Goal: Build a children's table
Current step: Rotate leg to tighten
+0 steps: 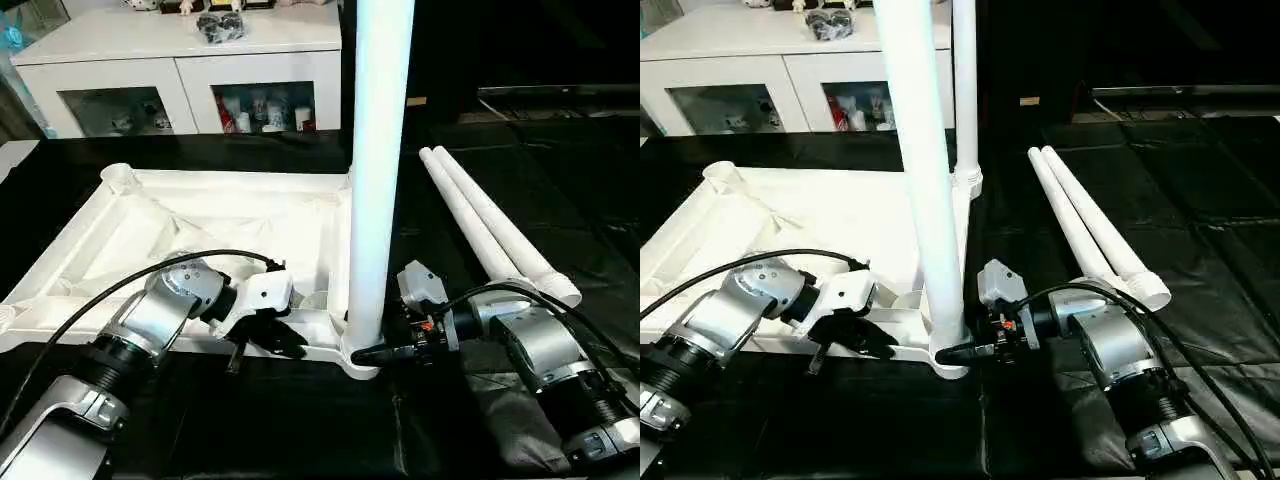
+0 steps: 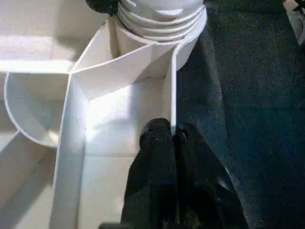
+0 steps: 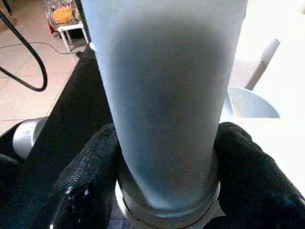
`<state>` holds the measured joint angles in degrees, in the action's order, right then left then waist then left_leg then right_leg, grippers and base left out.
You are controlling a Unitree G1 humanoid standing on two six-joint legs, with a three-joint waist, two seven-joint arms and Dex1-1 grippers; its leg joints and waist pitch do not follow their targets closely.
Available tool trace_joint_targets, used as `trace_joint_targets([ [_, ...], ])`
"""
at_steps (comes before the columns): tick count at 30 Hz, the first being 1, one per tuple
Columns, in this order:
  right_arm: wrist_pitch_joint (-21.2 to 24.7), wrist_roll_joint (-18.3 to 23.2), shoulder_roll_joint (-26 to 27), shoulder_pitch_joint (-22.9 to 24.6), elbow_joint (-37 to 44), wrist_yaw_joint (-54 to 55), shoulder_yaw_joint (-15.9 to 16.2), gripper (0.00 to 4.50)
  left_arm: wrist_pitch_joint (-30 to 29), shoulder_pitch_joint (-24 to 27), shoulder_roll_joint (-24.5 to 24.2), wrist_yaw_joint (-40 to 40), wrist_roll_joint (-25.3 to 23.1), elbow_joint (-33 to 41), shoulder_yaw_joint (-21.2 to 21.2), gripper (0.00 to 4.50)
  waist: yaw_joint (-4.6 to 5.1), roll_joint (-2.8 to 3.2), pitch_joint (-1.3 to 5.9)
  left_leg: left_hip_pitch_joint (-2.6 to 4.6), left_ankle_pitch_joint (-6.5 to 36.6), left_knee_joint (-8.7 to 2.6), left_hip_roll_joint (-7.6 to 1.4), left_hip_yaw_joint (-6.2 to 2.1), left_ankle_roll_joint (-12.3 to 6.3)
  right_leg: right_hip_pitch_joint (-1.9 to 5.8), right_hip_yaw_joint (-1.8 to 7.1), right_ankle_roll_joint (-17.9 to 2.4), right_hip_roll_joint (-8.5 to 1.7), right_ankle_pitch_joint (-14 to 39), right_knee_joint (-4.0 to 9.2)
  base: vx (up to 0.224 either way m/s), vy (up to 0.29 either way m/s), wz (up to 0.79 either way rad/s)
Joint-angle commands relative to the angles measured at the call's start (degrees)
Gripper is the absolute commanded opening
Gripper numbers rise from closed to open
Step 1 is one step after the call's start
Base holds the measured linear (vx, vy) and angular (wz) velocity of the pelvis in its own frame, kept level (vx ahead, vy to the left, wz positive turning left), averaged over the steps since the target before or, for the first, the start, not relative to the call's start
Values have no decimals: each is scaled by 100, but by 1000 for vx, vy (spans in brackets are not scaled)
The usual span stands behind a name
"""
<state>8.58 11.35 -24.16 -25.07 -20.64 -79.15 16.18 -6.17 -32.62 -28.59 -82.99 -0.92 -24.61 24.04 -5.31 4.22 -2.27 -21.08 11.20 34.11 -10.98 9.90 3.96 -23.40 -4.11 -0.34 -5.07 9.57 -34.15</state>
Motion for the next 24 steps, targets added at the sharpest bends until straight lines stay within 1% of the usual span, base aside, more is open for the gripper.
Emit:
trace_joint_targets([
  [1,117,36,86,45,124,92,24,259,-140,-65,185,245,22,79,-48,0,16,-38,370,37,984,-385,-199,-21,-397,332,220,-1512,-288,954,327,0,0,0],
  [3,234,66,139,108,188,229,-2,258,-311,-110,316,479,59,27,-155,0,4,-38,366,52,1058,-386,-195,-21,-367,323,220,-1493,-290,1083,342,0,0,0],
  [4,341,21,266,151,174,550,-46,258,-467,-142,446,700,107,2,-257,0,14,-40,354,47,1079,-397,-195,-21,-328,326,226,-1468,-288,1170,349,0,0,0],
  [5,404,-16,353,173,155,770,-76,258,-562,-159,523,831,137,-8,-317,0,26,-48,340,41,1188,-408,-185,-25,-285,331,220,-1413,-292,1371,370,0,0,0],
  [6,404,-16,353,173,155,770,-76,257,-562,-159,523,831,137,-8,-317,0,34,-54,342,35,1213,-414,-174,-36,-261,344,210,-1365,-297,1490,378,0,0,0],
  [7,472,-192,688,239,52,1516,-141,257,-901,-234,804,1332,168,-38,-478,0,53,-43,336,37,1256,-422,-173,-32,-224,332,213,-1267,-299,1692,408,0,0,0],
  [8,522,-243,816,249,7,1766,-158,257,-1039,-269,912,1536,156,-53,-528,0,84,-49,307,28,1336,-444,-161,-50,-164,329,206,-1176,-302,1964,436,0,0,0],
  [9,584,-325,1050,251,-85,2212,-200,257,-1289,-334,1102,1874,148,-84,-619,0,106,-51,306,29,1369,-448,-158,-51,-122,337,202,-1115,-306,2100,443,0,0,0],
  [10,616,-366,1188,243,-142,2463,-230,257,-1436,-374,1211,2059,146,-102,-671,0,122,-52,307,40,1388,-447,-148,-56,-81,327,202,-1074,-309,2217,452,0,0,0],
  [11,714,-377,1360,213,-216,2751,-285,257,-1586,-423,1342,2267,149,-129,-734,0,188,-58,309,49,1418,-452,-134,-67,-24,320,199,-1003,-310,2387,479,0,0,0],
  [12,879,-441,1665,119,-365,3237,-337,257,-1838,-510,1601,2685,154,-194,-868,0,212,-58,309,40,1412,-452,-128,-70,-43,320,198,-996,-308,2389,488,0,0,0],
  [13,1009,-470,1910,31,-510,3636,-411,257,-1995,-576,1794,2986,148,-248,-951,0,268,-63,300,28,1403,-453,-126,-72,-30,310,196,-1033,-297,2332,477,0,0,0],
  [14,1067,-479,2019,-11,-579,3813,-452,257,-2057,-604,1878,3117,141,-272,-983,0,302,-61,307,45,1458,-449,-106,-80,-36,314,179,-996,-294,2444,501,0,0,0],
  [15,1101,-480,2122,-57,-655,3982,-495,257,-2093,-636,1963,3282,124,-312,-1022,0,310,-57,311,53,1490,-442,-105,-77,-60,302,183,-980,-295,2476,514,0,0,0],
  [16,1110,-480,2151,-71,-678,4032,-508,257,-2102,-646,1989,3331,119,-324,-1034,0,336,-59,305,23,1462,-443,-102,-79,-113,316,185,-974,-294,2424,521,0,0,0],
  [17,1157,-494,2402,-215,-889,4486,-630,257,-2154,-742,2249,3813,95,-439,-1166,0,331,-71,317,31,1404,-431,-104,-65,-163,304,195,-968,-295,2354,526,0,0,0],
  [18,1171,-509,2461,-243,-928,4590,-666,257,-2177,-763,2313,3928,84,-456,-1202,0,340,-64,312,30,1370,-425,-95,-59,-171,291,195,-983,-287,2329,531,0,0,0],
  [19,1199,-529,2591,-310,-1015,4820,-762,256,-2194,-811,2444,4172,38,-502,-1259,0,328,-67,322,41,1338,-422,-95,-57,-185,296,190,-1002,-283,2279,531,0,0,0],
  [20,1216,-552,2658,-334,-1043,4934,-820,256,-2224,-831,2500,4280,0,-509,-1279,0,315,-73,323,32,1291,-424,-99,-60,-208,300,192,-1004,-290,2226,527,0,0,0],
  [21,1212,-573,2689,-348,-1050,4962,-835,256,-2225,-842,2544,4342,-21,-516,-1291,0,308,-65,328,35,1283,-425,-106,-61,-218,298,194,-1004,-290,2188,521,0,0,0],
  [22,1189,-592,2700,-356,-1050,4979,-841,256,-2200,-849,2568,4370,-34,-523,-1293,0,303,-76,330,18,1257,-431,-108,-66,-243,313,189,-1001,-286,2104,513,0,0,0],
  [24,1171,-622,2718,-351,-1021,5008,-876,256,-2134,-844,2552,4353,-96,-512,-1234,0,294,-69,333,13,1215,-434,-116,-66,-280,315,193,-1028,-285,1930,499,0,0,0],
])
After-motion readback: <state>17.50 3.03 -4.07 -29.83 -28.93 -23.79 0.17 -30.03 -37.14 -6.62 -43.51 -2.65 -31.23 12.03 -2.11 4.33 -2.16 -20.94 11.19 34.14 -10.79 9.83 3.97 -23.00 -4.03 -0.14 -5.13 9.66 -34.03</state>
